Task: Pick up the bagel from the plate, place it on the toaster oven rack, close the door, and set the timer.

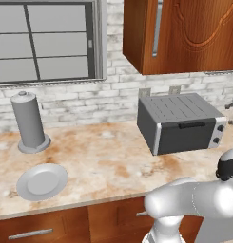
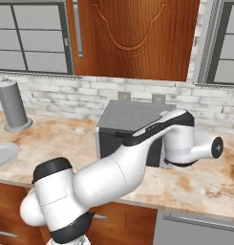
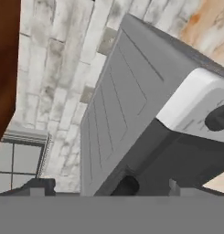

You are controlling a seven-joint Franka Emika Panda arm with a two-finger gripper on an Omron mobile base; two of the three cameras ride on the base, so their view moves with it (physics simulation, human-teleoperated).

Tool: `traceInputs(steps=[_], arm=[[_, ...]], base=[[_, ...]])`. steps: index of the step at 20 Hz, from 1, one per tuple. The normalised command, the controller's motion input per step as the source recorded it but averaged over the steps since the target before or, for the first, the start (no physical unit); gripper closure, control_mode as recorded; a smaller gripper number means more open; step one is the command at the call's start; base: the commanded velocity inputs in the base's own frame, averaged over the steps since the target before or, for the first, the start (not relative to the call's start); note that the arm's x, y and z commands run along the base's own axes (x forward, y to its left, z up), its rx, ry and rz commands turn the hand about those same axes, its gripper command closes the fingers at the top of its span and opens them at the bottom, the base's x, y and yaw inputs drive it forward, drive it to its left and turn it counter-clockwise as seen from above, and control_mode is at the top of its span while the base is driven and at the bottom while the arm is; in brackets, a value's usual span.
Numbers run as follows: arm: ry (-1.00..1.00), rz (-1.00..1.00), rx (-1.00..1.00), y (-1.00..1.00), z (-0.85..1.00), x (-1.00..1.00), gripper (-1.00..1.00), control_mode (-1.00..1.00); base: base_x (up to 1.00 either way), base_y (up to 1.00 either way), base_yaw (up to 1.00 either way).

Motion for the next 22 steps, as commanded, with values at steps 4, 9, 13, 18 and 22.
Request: traceInputs(steps=[4, 9, 13, 18, 22], arm=[[-0.01, 0.22, -0.3, -0.05, -0.44, -0.17, -1.0, -1.0], [0.0, 0.04, -0.3, 0.13, -0.63, -0.15, -1.0, -1.0], [-0.05, 0.0, -0.22, 0.3, -0.65, 0.0, -1.0, -1.0], [-0.01, 0.03, -0.17, 0.07, -0.52, 0.0, -1.0, -1.0], [0.0, 0.11, -0.12, 0.0, -0.5, 0.0, -1.0, -1.0]], base=[[0.0, 0.0, 0.0], [0.0, 0.0, 0.0], [0.0, 0.0, 0.0], [0.0, 0.0, 0.0], [0.0, 0.0, 0.0]])
